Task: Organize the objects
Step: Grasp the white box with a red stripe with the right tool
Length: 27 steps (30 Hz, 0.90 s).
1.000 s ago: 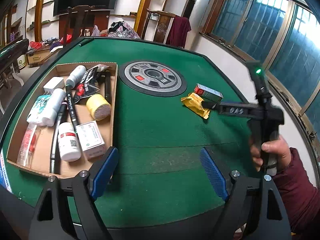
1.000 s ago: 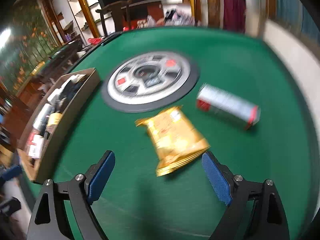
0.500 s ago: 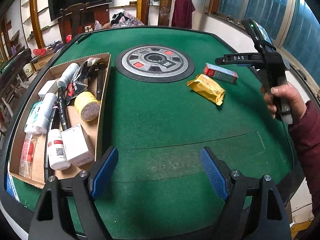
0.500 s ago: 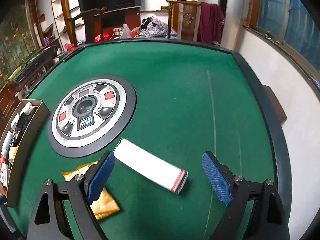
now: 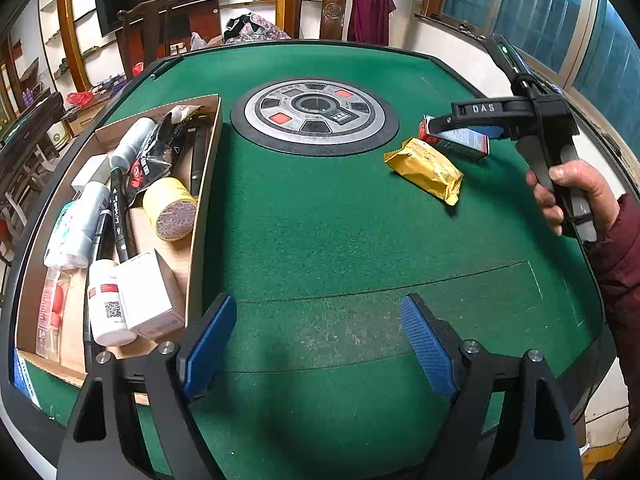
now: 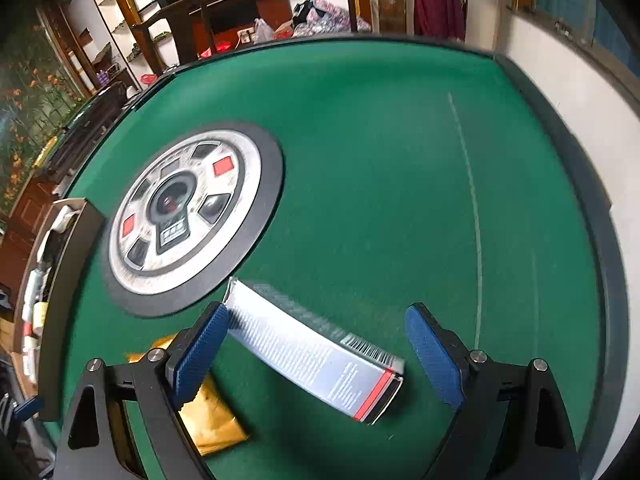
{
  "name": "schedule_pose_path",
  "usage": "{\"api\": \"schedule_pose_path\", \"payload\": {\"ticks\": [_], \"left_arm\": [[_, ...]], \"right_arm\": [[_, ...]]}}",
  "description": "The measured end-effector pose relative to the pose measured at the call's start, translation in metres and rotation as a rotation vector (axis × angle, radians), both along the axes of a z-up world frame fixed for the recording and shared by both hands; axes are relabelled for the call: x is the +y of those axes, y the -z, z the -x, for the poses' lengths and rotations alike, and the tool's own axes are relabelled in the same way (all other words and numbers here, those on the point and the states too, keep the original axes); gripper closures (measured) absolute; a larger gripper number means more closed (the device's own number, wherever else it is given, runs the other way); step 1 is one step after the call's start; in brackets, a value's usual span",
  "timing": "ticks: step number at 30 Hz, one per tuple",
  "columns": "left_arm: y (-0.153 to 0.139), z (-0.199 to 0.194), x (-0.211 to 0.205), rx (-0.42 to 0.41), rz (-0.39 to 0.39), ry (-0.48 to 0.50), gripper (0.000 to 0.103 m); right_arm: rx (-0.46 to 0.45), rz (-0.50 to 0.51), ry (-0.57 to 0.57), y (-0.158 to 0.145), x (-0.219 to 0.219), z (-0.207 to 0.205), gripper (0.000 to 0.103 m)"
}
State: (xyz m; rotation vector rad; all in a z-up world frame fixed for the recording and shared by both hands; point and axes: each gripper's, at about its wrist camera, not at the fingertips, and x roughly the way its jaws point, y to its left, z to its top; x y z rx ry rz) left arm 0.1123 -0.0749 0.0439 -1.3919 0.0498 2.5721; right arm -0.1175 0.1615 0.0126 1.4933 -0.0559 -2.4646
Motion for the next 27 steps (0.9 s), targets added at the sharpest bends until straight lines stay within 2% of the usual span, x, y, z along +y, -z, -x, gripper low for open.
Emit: {"api": "schedule_pose_path", "payload": {"ticks": [3, 9, 15, 18, 21, 27], "left_arm": [[0.001, -0.001, 0.000, -0.001, -0.001, 0.000, 0.020], [0.000, -0.003, -0.001, 0.005, -0.005, 0.003, 0.020], [-0.002, -0.007, -0.002, 0.014, -0.005, 0.009, 0.020], [-0.003, -0.009, -0.004, 0.019, -0.003, 0.008, 0.020], [-0.003, -0.010, -0.005, 0.023, -0.001, 0.006, 0.019], [-0.003, -0.011, -0.008, 0.023, 0.002, 0.003, 0.019]], "right_arm": [[-0.034, -0.002, -0.017, 0.006, -0.004, -0.009, 0.010], [-0.027, -0.056, -0.056, 0.010, -0.020, -0.036, 0.010], [-0.034, -0.063, -0.085, 0.008, -0.030, -0.049, 0.010], [0.029, -0.101, -0.010, -0.005, -0.023, -0.046, 0.010], [0.038, -0.083, 0.041, -0.012, -0.013, -0.035, 0.010], [0.037, -0.151, 0.030, -0.003, -0.024, -0.015, 0.010]]}}
